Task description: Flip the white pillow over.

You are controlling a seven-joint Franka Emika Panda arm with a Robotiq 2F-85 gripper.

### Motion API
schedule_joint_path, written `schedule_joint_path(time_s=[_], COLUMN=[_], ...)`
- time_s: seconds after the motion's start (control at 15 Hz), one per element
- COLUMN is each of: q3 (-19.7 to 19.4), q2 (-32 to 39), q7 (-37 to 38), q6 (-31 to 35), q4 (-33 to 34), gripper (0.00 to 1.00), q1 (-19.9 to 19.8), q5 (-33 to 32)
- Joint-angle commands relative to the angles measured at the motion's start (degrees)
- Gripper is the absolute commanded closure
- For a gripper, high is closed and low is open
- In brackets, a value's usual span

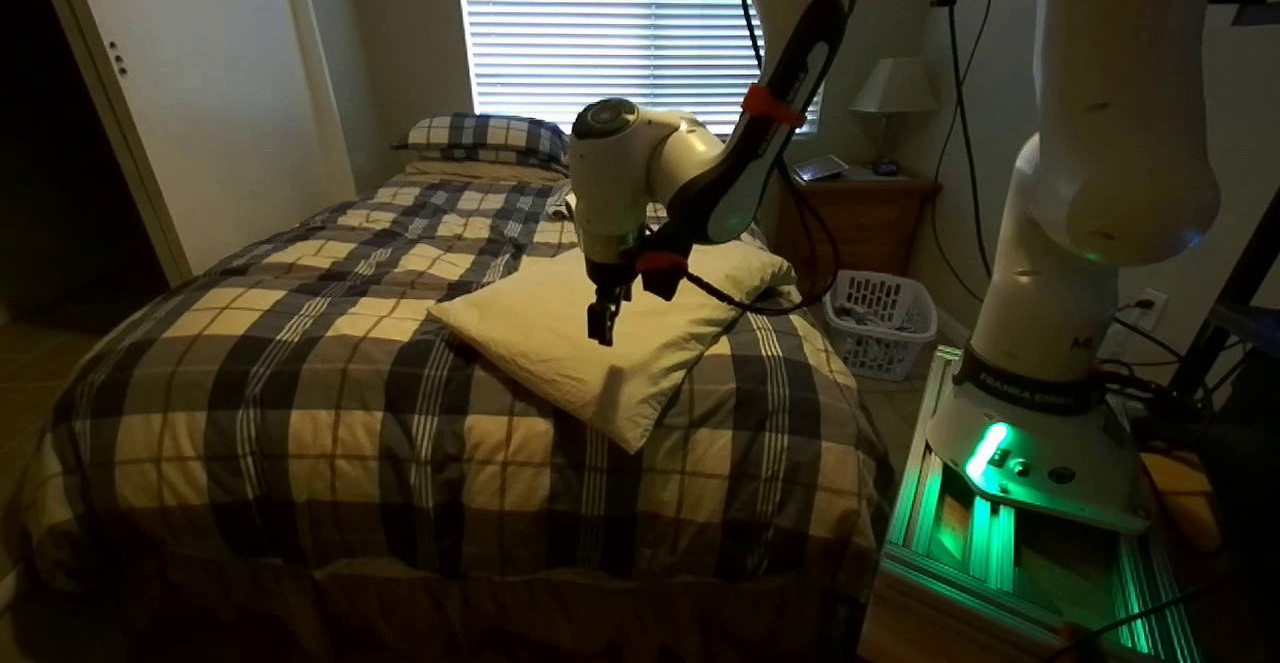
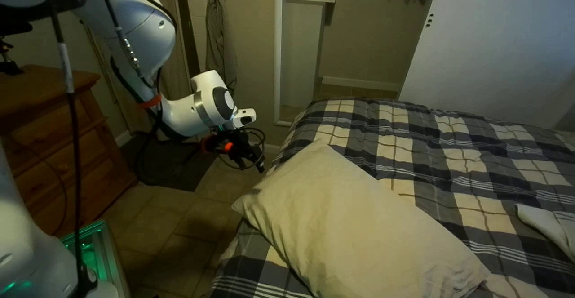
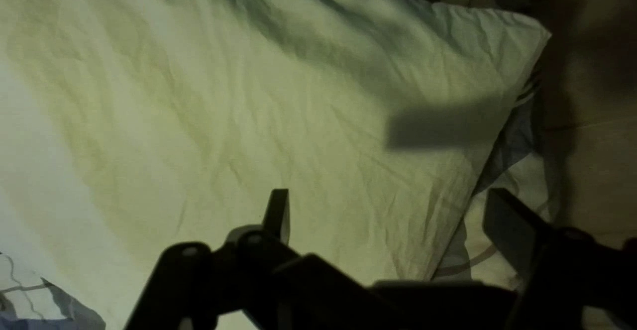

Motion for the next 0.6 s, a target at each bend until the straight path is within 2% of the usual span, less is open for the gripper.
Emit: schedule_joint_path(time_s=[0.0, 0.53], q3=[-1.18, -4.37], q2=[7.57, 20.04], q7=[6.50, 8.19], q6=[0.62, -0.27], q4=[5.38, 14.41], gripper=[0.00, 0.00], q1=[1.72, 5.72], q5=[-5.81, -8.92])
